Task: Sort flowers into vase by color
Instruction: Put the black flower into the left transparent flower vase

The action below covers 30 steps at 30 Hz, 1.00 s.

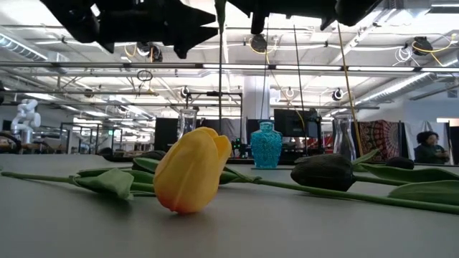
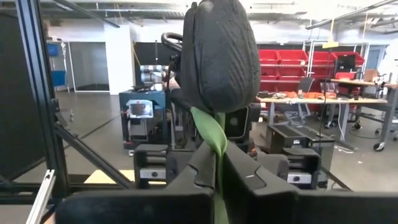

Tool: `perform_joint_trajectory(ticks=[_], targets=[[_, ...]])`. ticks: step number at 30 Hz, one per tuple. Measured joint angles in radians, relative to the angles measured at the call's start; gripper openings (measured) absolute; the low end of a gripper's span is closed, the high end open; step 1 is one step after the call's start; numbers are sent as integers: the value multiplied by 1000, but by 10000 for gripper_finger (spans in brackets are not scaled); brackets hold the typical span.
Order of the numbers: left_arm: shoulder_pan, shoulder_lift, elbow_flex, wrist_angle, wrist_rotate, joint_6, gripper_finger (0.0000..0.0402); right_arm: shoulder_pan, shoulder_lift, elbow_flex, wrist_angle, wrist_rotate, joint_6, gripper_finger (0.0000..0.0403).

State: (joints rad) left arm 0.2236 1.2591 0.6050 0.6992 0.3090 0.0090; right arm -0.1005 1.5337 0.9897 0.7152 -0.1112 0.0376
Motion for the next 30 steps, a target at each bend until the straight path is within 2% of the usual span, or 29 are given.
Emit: perform_joint_trajectory(ticks=[9,20,24,30], targets=[[-52,51,59,-1,0,1,210,0,0,0,-3,1,-4,2],[-62,54,83,-3,-67,7,207,0,0,0,-40,6,-9,2],[-61,54,83,-3,-74,7,187,0,0,0,-41,6,-15,2],[-62,54,83,-5,-75,7,129,0,0,0,-46,6,-15,2]])
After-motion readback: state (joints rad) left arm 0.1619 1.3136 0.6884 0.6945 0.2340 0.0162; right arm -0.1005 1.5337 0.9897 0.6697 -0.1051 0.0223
